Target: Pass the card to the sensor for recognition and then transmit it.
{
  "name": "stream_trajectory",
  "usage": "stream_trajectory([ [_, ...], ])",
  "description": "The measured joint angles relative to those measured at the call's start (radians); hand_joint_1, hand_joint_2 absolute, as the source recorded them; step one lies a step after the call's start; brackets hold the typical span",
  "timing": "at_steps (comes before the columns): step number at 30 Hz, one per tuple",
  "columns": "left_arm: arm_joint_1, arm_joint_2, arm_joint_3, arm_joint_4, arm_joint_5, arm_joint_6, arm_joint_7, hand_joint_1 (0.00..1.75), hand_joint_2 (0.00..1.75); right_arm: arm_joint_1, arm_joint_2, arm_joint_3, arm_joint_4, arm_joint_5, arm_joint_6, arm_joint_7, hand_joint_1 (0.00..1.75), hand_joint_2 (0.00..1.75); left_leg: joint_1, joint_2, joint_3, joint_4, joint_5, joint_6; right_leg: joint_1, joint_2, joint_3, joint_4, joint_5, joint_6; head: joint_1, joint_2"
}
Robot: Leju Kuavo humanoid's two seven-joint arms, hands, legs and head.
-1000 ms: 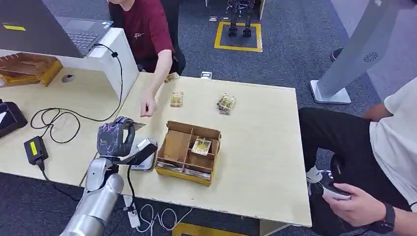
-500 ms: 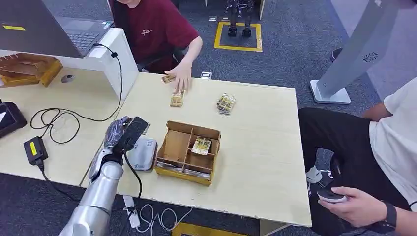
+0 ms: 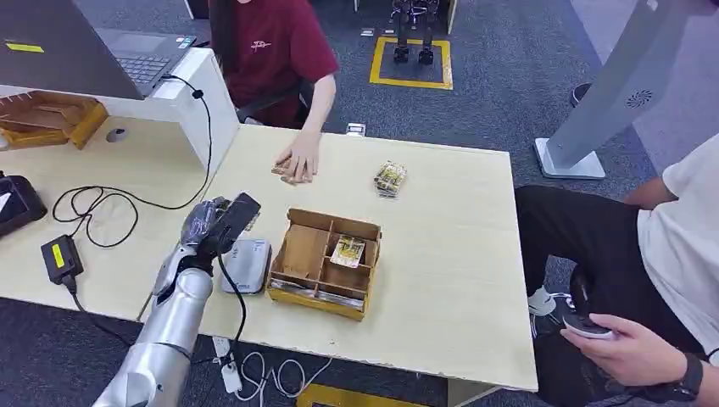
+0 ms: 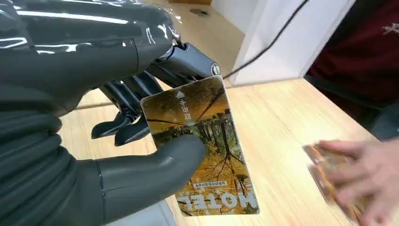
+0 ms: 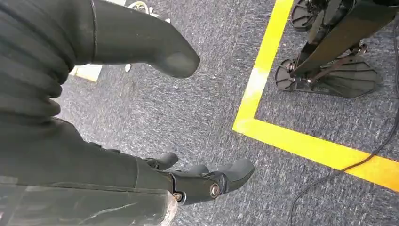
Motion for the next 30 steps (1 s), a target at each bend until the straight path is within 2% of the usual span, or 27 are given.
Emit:
stream_trajectory([
  [7, -0.001, -0.003, 0.000, 0.027, 0.095, -0.088, -0.075, 1.75, 1.75, 0.001, 0.000, 0.004, 0.001, -0.019, -0.005, -0.003, 0.00, 1.75, 0.000, 0.000, 0.000, 0.000, 0.000, 0.000, 0.000, 0.000, 0.000, 0.000, 0.000, 0.000, 0.000, 0.000],
  [12, 0.005, 0.012, -0.014, 0.029, 0.165, -0.127, -0.084, 1.75, 1.75, 0.003, 0.000, 0.011, 0.003, -0.034, -0.007, -0.006, 0.00, 1.75, 0.000, 0.000, 0.000, 0.000, 0.000, 0.000, 0.000, 0.000, 0.000, 0.000, 0.000, 0.000, 0.000, 0.000],
  [21, 0.047, 0.055, -0.059, -0.002, 0.201, -0.117, -0.065, 1.75, 1.75, 0.008, 0.000, 0.017, 0.006, -0.052, -0.011, -0.008, 0.00, 1.75, 0.000, 0.000, 0.000, 0.000, 0.000, 0.000, 0.000, 0.000, 0.000, 0.000, 0.000, 0.000, 0.000, 0.000],
  [30, 0.085, 0.085, -0.063, -0.008, 0.216, -0.102, -0.063, 1.75, 1.75, 0.009, 0.001, 0.019, 0.007, -0.060, -0.011, -0.008, 0.00, 1.75, 0.000, 0.000, 0.000, 0.000, 0.000, 0.000, 0.000, 0.000, 0.000, 0.000, 0.000, 0.000, 0.000, 0.000],
])
